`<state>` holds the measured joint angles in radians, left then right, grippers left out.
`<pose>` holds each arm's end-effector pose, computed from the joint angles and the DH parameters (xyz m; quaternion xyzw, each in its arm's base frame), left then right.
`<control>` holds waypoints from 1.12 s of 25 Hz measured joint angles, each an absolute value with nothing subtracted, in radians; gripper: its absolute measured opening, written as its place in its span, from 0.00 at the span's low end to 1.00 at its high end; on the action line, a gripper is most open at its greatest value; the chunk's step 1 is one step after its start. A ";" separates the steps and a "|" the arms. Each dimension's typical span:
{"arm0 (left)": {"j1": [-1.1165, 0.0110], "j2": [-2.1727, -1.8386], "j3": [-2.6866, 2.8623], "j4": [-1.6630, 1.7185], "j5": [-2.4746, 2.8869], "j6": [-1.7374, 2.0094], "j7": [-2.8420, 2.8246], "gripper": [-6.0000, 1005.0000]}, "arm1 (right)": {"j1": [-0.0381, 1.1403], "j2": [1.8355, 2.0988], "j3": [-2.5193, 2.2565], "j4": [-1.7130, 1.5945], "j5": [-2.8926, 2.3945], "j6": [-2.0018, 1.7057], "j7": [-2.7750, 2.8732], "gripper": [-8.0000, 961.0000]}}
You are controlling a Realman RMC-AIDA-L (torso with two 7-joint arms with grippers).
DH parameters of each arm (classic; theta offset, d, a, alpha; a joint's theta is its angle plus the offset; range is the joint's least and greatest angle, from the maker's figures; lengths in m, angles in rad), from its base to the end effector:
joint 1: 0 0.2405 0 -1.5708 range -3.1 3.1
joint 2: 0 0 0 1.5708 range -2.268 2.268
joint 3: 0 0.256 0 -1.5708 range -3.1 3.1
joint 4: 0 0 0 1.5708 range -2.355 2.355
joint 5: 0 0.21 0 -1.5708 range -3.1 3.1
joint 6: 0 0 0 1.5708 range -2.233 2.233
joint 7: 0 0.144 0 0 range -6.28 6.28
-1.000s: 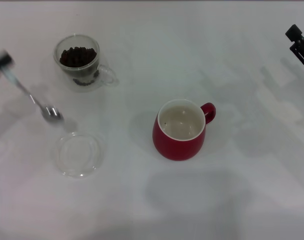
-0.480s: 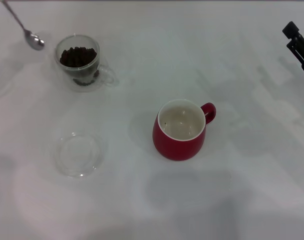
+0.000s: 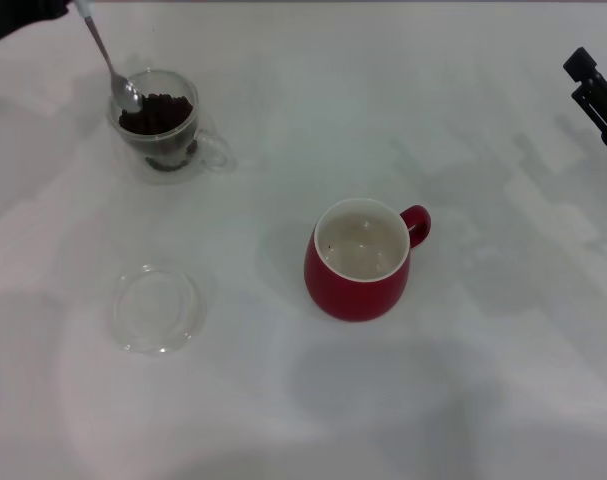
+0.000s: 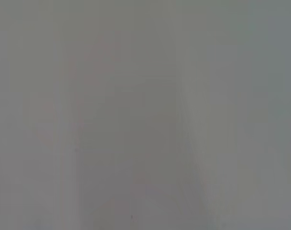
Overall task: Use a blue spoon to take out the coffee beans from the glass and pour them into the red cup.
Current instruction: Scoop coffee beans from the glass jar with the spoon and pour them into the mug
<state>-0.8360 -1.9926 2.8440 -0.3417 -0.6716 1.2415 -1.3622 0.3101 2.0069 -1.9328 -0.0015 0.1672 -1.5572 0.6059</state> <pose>-0.2660 0.4217 0.0321 -0.8124 -0.3627 -0.3333 0.3121 0.3493 0.2606 0.0176 -0.7262 0.2510 0.4196 0.4834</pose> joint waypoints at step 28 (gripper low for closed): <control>-0.827 -2.013 2.844 -0.229 -0.643 1.022 -1.478 0.13 | 0.289 2.006 -1.931 -0.002 0.178 -1.557 0.607 0.74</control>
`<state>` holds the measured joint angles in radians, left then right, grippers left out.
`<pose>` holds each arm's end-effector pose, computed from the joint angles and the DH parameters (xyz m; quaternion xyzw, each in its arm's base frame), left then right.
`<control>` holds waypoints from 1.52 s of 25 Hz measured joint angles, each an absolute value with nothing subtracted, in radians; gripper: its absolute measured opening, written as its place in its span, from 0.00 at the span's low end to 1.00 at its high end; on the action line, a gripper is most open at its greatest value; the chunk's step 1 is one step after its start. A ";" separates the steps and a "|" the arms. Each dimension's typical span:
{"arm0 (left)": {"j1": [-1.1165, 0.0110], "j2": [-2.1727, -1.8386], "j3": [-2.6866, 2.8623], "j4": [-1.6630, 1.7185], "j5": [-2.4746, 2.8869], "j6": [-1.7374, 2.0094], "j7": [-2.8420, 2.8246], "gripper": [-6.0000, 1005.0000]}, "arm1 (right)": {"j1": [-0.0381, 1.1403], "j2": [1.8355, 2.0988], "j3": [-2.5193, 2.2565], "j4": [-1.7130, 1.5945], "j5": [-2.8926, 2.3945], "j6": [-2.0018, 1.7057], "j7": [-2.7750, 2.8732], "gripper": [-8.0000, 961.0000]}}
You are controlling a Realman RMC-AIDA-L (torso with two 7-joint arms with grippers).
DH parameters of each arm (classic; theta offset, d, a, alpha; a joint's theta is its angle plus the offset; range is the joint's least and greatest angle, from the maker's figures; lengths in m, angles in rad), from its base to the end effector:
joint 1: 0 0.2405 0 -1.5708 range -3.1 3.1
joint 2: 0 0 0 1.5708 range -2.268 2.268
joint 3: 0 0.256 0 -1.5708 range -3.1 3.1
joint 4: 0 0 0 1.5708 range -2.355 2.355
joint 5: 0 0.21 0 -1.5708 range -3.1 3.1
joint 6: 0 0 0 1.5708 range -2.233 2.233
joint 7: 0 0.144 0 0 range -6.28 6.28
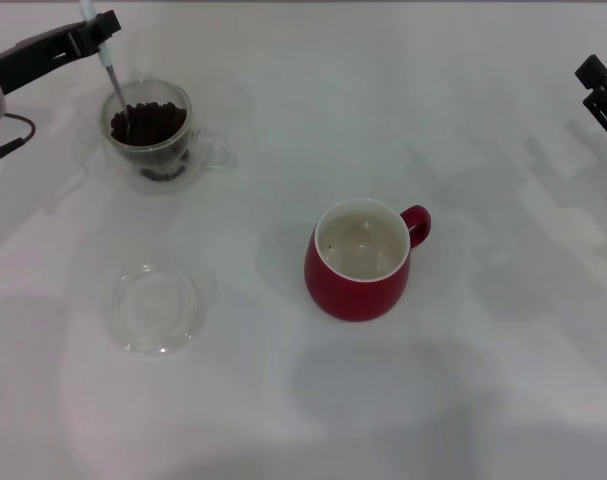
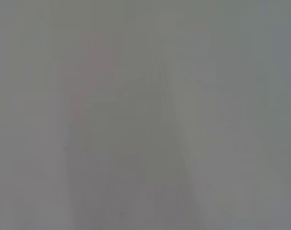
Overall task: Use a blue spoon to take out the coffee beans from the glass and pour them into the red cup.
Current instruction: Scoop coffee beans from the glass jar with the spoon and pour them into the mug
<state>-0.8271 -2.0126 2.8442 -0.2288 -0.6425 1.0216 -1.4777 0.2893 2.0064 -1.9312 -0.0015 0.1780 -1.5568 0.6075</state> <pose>-0.2794 0.4212 -0.0046 -0.7695 -0.4671 -0.3052 0.3106 0.3554 0.2538 0.0193 -0.7194 0.2595 0.4159 0.4921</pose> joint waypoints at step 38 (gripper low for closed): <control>-0.644 -2.020 2.840 -0.200 -0.863 1.205 -1.861 0.14 | 0.296 2.006 -1.919 -0.015 0.181 -1.558 0.612 0.74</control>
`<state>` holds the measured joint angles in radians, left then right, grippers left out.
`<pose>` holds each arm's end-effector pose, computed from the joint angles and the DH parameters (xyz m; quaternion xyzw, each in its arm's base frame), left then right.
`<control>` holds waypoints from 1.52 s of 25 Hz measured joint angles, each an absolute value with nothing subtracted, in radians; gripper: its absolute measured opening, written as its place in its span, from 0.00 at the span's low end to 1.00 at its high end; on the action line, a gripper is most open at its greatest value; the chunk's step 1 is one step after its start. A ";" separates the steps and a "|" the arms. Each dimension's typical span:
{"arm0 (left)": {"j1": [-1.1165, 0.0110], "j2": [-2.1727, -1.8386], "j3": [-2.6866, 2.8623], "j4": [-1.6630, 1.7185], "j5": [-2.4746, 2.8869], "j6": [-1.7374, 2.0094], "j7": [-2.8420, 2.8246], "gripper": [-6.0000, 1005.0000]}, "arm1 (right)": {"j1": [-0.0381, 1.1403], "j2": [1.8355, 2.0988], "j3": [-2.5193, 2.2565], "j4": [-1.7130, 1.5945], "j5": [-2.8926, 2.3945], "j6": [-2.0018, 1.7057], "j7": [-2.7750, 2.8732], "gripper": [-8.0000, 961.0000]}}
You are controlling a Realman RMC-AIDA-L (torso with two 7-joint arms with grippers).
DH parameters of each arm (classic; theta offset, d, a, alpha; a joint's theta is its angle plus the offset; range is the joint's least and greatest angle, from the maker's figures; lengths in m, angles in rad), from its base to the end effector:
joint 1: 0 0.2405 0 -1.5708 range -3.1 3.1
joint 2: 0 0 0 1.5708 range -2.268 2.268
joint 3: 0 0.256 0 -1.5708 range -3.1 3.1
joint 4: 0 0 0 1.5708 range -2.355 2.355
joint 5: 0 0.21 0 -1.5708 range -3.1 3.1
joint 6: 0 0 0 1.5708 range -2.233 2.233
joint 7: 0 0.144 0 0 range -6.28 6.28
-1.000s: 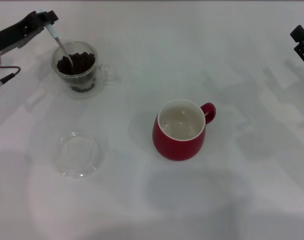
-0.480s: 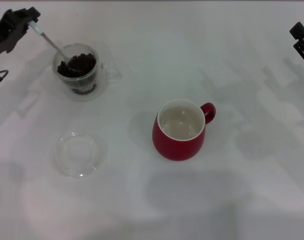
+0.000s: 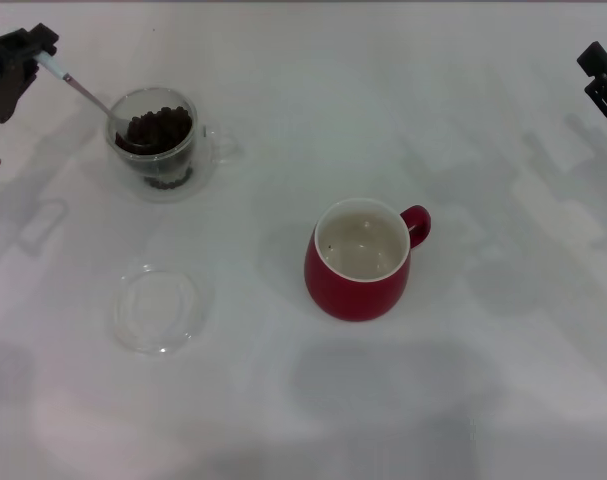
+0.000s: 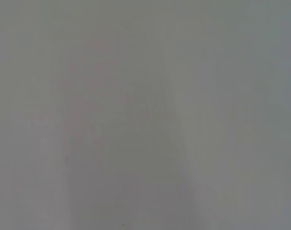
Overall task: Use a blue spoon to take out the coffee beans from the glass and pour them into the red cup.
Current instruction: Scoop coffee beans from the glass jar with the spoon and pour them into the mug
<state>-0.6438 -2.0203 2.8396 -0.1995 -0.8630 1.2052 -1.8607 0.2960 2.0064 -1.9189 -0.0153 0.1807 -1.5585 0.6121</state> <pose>-0.3162 0.3719 0.0086 -0.5750 -0.6341 -0.4686 0.2185 0.3513 0.2587 0.0213 -0.7140 0.2552 0.4264 0.4931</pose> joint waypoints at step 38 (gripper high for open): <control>-0.974 -2.066 2.836 -0.068 -0.432 1.501 -1.186 0.14 | 0.203 2.008 -1.928 -0.011 0.166 -1.643 0.603 0.74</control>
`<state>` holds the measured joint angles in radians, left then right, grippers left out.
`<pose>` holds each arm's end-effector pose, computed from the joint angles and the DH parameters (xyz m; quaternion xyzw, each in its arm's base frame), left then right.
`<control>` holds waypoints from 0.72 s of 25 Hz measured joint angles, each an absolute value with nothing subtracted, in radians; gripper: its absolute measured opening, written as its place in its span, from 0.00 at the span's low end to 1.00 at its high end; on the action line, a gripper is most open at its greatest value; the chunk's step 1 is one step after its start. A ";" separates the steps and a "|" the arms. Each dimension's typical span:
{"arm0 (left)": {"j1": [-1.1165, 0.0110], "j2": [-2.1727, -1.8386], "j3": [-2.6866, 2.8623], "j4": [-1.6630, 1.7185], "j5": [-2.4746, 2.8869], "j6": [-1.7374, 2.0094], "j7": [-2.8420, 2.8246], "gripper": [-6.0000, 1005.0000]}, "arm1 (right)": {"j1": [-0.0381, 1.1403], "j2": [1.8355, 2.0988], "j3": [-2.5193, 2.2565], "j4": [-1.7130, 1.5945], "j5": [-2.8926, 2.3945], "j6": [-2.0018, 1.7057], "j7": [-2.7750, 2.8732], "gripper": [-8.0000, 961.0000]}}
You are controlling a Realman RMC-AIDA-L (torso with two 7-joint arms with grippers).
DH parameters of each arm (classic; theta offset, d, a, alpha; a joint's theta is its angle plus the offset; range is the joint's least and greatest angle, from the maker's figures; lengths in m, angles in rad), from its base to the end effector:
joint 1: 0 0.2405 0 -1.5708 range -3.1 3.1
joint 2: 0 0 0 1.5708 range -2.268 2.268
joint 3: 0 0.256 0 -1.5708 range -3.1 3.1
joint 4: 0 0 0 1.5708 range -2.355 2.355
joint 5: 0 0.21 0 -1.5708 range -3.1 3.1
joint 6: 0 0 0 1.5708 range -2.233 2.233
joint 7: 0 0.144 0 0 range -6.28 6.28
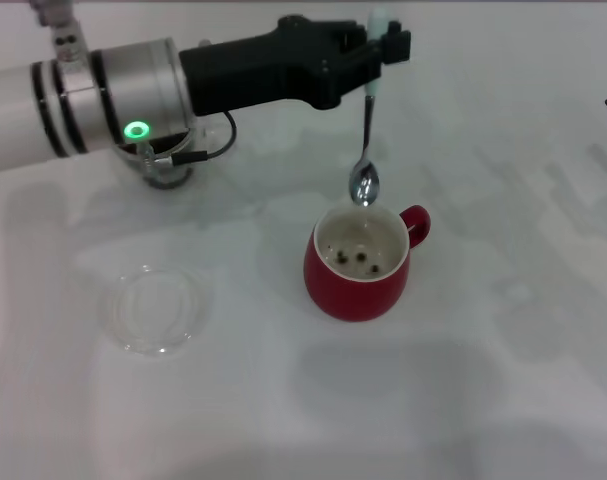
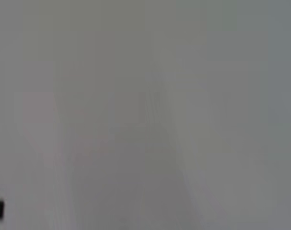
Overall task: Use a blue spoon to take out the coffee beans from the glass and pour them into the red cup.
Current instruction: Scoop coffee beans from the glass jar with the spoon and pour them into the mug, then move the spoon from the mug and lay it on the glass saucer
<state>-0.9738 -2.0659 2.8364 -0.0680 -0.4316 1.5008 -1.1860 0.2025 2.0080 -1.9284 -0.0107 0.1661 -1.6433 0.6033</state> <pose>-0.1391 0.3681 -0.0705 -0.9030 -0.1950 -0.3824 0.0190 0.3625 0.2204 0.0228 -0.7080 0.2589 0.4286 0.4980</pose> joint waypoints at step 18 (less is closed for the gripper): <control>-0.288 -2.036 2.827 -0.143 -0.924 1.700 -1.544 0.13 | 0.249 2.007 -1.927 -0.016 0.168 -1.627 0.602 0.74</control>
